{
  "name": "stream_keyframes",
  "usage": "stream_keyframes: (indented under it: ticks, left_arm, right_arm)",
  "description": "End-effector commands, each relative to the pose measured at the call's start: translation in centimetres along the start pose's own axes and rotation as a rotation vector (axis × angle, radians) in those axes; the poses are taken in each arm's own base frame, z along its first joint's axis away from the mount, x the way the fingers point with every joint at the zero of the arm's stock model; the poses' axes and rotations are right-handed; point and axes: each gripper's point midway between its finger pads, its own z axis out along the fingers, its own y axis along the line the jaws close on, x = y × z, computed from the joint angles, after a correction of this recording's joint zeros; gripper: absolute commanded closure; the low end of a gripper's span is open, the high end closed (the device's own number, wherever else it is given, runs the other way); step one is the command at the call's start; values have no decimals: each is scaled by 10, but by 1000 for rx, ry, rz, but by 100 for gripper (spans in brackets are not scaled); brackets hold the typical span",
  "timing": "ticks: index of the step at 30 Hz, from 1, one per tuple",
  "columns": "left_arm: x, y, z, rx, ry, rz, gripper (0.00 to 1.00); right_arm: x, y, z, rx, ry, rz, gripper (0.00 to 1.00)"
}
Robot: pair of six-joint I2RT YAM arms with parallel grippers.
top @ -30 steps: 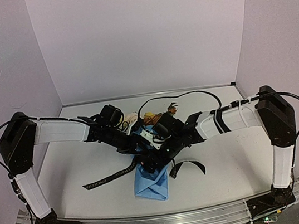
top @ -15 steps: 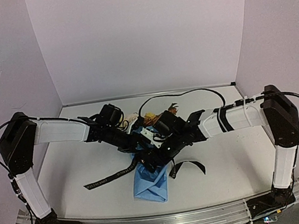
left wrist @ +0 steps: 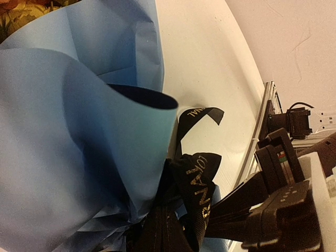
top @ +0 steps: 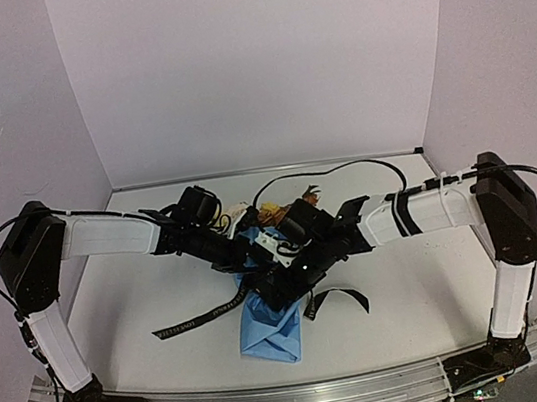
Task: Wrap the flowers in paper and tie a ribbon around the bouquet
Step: Tie the half-tied ribbon around the folded bouquet.
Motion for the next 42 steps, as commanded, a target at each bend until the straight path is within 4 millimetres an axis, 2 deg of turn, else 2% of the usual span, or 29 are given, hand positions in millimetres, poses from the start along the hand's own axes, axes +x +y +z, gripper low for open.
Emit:
stream_keyframes:
  ticks: [1, 13, 17, 28, 34, 42]
  left_arm:
    - [-14, -5, -13, -11, -66, 34, 100]
    - [-17, 5, -24, -77, -121, 27, 100]
    - [-19, 1, -28, -73, -143, 43, 100]
    - [-24, 3, -26, -77, -181, 49, 100]
    - [-16, 9, -26, -116, -169, 49, 100]
    - [-4, 14, -32, -153, -174, 42, 100]
  right_arm:
    - [-5, 4, -22, -11, -12, 35, 95]
    - [-1, -8, -32, 13, 4, 79, 96]
    - [1, -10, -34, 26, 22, 85, 96]
    - [10, -19, -47, 63, 64, 86, 96]
    - [12, -24, -50, 80, 71, 105, 95]
    - [4, -32, -53, 79, 71, 164, 95]
